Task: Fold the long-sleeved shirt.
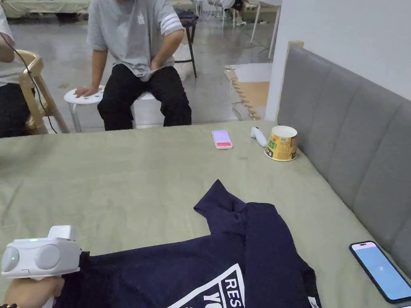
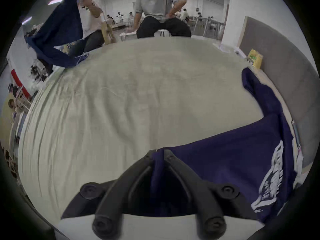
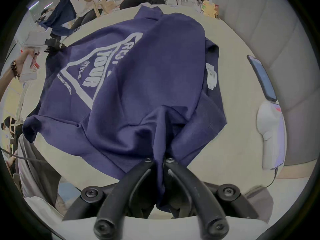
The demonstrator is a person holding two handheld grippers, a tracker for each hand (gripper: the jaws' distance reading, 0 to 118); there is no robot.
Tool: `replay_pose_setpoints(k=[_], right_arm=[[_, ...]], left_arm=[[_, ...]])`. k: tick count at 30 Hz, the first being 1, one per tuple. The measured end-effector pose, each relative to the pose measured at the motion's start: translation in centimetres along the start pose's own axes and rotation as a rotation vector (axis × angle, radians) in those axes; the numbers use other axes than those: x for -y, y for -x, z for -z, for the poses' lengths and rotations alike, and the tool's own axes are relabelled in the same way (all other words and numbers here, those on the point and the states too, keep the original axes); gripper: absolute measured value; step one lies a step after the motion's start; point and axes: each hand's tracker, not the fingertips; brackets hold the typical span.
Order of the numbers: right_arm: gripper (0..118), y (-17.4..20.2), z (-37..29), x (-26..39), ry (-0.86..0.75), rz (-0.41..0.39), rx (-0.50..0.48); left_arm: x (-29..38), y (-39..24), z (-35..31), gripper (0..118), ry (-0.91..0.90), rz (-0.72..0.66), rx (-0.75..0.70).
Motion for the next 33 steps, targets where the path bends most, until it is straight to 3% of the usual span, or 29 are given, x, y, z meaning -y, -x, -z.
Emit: replay_pose_setpoints(k=[3, 8, 16, 21, 25, 33], right_arm=[[4, -0.3, -2.7, -0.8, -0.085, -0.019, -0.004], [4, -1.2, -8.9, -4.4, -0.293, -0.053, -0.036], [4, -4.1, -21.5, -19.5, -0.597, -0.162, 0.098], [4, -5.8, -30.2, -30.4, -0.734, -0.138, 0.130], [4, -5.5, -36.5, -38.0, -0.794, -0.126, 0.208], [4, -5.4, -45.5, -46.1, -0.901, -0.096, 0.251]], left_arm=[[-1.3, 0.8, -3.6, 12, -0.059, -0.048, 0.040], [-3.7, 0.9, -10.5, 12, -0.232, 0.002, 0.036], [-12.5, 2.7, -20.1, 12, -0.454, -0.091, 0.012], [-19.8, 3.2, -26.6, 12, -0.631, -0.028, -0.123], [-25.2, 2.8, -31.2, 12, -0.697, 0.056, -0.260], [-30.6, 1.7, -38.5, 12, -0.830, 0.048, -0.365]])
